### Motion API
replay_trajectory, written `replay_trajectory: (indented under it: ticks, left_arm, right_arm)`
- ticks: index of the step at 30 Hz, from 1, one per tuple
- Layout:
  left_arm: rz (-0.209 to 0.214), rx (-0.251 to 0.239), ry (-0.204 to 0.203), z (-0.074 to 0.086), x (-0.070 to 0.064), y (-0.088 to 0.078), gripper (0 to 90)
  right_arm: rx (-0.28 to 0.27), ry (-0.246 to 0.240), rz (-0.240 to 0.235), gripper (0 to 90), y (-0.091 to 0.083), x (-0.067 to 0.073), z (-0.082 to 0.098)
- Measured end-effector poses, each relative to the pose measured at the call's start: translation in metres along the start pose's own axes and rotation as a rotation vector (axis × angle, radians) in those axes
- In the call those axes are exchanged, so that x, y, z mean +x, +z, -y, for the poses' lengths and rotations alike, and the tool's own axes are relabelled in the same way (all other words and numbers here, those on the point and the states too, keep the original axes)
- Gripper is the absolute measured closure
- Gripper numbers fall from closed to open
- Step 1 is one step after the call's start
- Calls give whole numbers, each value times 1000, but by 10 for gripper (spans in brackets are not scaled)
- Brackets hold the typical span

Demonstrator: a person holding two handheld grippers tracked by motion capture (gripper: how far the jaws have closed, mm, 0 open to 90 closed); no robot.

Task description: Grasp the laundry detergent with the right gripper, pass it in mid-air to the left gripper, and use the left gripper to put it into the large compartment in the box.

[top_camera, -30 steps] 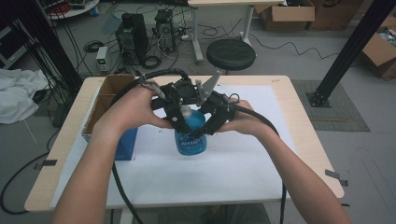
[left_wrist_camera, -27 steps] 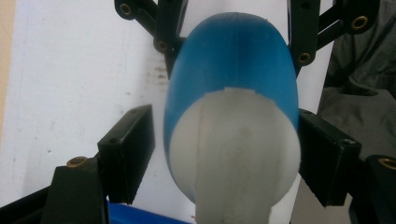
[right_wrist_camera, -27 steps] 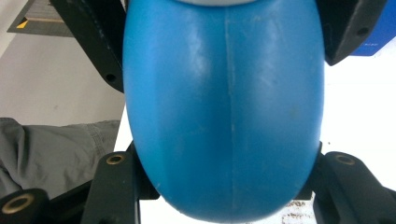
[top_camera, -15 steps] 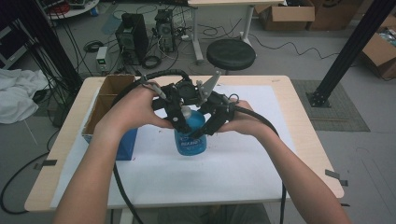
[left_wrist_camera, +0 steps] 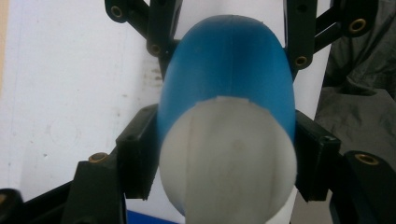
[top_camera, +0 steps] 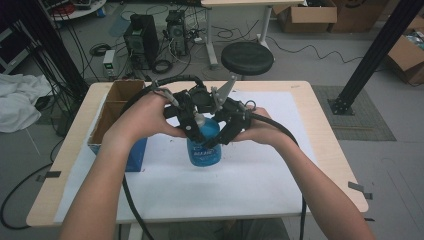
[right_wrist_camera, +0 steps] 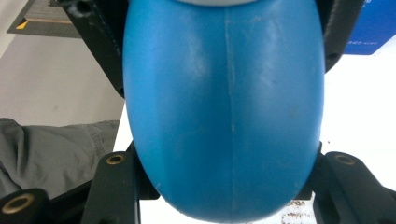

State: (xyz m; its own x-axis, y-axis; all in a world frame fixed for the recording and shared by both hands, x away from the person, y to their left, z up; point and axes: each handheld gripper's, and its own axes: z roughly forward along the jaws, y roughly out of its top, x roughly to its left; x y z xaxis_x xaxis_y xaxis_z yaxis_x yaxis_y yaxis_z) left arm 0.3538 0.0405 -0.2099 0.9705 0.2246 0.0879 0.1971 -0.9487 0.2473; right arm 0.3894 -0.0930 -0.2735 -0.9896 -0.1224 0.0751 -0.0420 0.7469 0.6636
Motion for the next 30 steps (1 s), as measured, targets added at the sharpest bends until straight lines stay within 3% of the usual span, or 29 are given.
replay_trajectory:
  ticks: [9, 11, 20, 21, 27, 28, 29, 30]
  left_arm:
    - [5, -10, 3, 1, 2, -2, 379]
    - [22, -18, -12, 1, 4, -4, 380]
    - [59, 24, -24, -1, 8, -4, 382]
    - [61, 14, -44, -1, 8, -5, 383]
    - [62, 64, -90, -2, 15, -13, 383]
    - [58, 66, -115, -1, 16, -14, 383]
    - [49, 88, -146, 1, 19, -18, 384]
    - [49, 88, -146, 1, 19, -18, 384]
  right_arm:
    - [-15, 6, -8, 444, 0, 0, 0]
    - [-22, 18, -13, 441, -1, -1, 0]
    - [-29, 28, -32, 426, 2, -1, 0]
    - [-34, 25, -25, 358, 3, -1, 1]
    - [-21, 31, 10, 276, 4, -2, 7]
    - [-20, 36, 23, 253, 3, -2, 7]
    - [-13, 72, 34, 218, -1, -5, 11]
    - [-6, 75, 51, 218, -3, -5, 14]
